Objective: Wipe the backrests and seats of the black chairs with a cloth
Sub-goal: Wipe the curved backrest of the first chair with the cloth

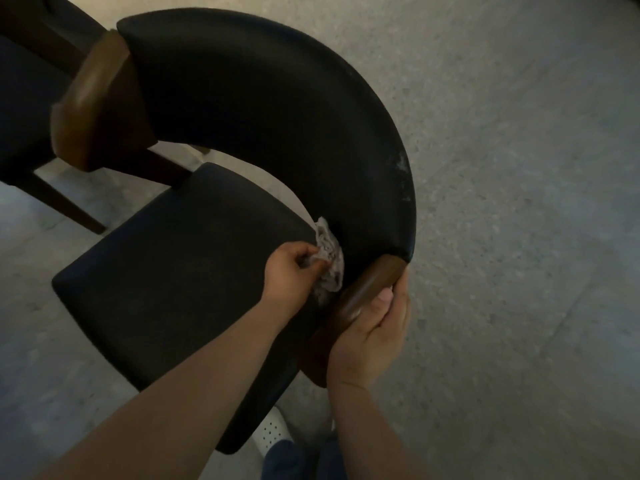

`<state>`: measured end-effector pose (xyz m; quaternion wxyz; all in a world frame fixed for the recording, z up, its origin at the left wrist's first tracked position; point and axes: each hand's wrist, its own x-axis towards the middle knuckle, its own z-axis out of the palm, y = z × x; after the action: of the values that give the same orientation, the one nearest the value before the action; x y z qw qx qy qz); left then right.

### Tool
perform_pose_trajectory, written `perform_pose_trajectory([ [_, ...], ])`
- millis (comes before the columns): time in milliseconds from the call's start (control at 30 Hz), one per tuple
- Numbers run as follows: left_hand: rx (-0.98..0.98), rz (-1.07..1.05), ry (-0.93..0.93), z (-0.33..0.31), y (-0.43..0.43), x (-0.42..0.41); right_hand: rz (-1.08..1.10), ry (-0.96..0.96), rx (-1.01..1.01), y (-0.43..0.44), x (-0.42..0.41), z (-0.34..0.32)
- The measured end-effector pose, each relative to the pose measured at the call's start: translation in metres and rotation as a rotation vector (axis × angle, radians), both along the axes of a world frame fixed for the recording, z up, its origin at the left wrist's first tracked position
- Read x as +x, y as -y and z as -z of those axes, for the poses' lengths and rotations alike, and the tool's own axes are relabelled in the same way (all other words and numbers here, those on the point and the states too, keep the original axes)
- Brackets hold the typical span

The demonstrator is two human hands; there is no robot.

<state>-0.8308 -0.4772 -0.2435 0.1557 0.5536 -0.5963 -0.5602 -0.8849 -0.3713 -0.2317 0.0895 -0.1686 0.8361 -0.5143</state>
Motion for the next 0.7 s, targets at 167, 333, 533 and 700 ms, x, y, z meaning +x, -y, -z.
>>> perform_pose_trajectory([
  [167,-0.01,-0.084,-0.024,0.0,0.002,0.007,-0.001,0.029,-0.001,0.0,0.001,-0.003],
  [333,-0.036,0.03,-0.067,0.001,0.001,0.004,-0.022,0.009,0.006,-0.001,0.0,-0.004],
  [533,0.207,0.055,0.123,0.018,-0.006,-0.003,-0.016,0.02,0.042,-0.001,0.001,-0.004],
  [700,0.224,-0.032,0.063,0.01,-0.018,0.018,-0.047,0.047,0.027,-0.001,-0.001,-0.007],
])
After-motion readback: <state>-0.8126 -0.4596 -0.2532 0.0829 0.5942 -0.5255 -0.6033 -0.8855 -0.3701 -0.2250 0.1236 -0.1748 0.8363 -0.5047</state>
